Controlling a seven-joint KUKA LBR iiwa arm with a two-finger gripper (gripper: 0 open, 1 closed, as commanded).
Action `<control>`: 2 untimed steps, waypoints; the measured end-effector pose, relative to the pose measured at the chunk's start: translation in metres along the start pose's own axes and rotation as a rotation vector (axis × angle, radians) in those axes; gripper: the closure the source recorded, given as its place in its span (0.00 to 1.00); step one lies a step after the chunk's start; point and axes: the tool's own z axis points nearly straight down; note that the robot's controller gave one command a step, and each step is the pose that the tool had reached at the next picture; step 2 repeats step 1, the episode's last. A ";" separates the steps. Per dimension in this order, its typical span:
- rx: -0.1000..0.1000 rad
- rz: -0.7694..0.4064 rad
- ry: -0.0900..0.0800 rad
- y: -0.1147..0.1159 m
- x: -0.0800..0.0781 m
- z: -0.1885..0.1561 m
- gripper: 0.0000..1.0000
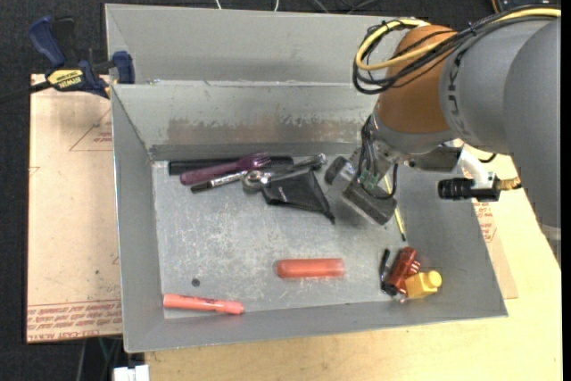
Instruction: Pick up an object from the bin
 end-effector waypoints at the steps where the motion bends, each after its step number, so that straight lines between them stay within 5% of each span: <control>1: 0.004 -0.001 0.005 -0.001 0.001 -0.030 1.00; 2: 0.004 -0.001 0.005 -0.001 0.001 -0.030 1.00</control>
Offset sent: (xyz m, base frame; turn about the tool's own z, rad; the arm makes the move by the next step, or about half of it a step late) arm -0.0023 -0.0001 0.0375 -0.0008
